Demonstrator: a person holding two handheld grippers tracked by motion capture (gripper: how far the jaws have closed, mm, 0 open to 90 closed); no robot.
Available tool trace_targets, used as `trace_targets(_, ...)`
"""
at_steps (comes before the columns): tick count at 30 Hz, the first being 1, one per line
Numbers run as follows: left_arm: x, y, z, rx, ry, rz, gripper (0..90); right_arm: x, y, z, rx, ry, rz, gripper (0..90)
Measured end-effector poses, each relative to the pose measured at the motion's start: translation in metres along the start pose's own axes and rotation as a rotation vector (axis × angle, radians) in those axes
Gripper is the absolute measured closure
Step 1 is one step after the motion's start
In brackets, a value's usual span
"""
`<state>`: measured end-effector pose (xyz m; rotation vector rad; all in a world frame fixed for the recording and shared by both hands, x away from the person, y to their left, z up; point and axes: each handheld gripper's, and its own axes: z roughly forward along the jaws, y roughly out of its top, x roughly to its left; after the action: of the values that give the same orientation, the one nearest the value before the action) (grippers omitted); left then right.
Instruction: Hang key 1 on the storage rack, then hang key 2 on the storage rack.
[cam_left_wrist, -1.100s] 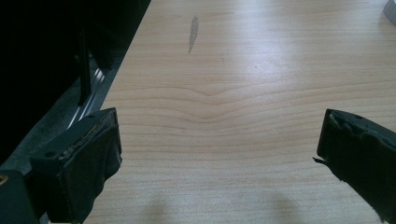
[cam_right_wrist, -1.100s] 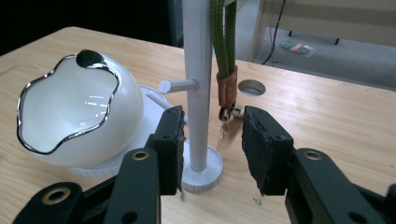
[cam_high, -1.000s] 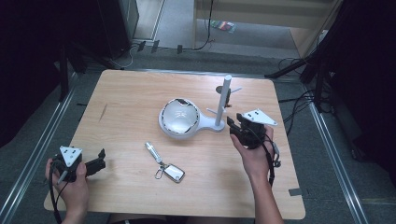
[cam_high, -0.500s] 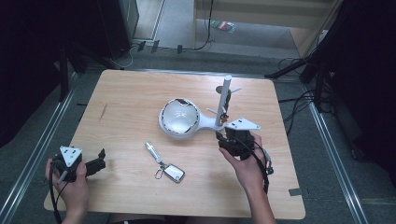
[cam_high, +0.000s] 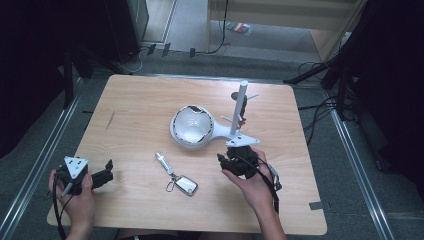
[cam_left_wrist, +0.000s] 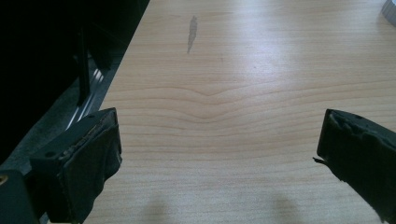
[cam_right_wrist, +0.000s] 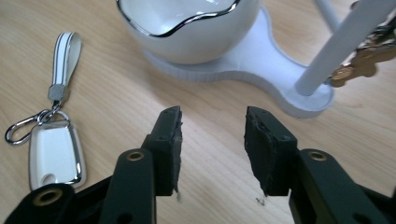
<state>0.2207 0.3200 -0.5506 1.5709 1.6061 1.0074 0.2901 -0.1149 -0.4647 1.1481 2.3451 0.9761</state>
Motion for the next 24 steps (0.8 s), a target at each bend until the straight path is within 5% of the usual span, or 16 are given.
trace_targets(24,0.000,0.000,0.000,0.002,-0.007,-0.004,0.0,0.036,0.004,0.026,0.086,0.070,-0.062,52.5)
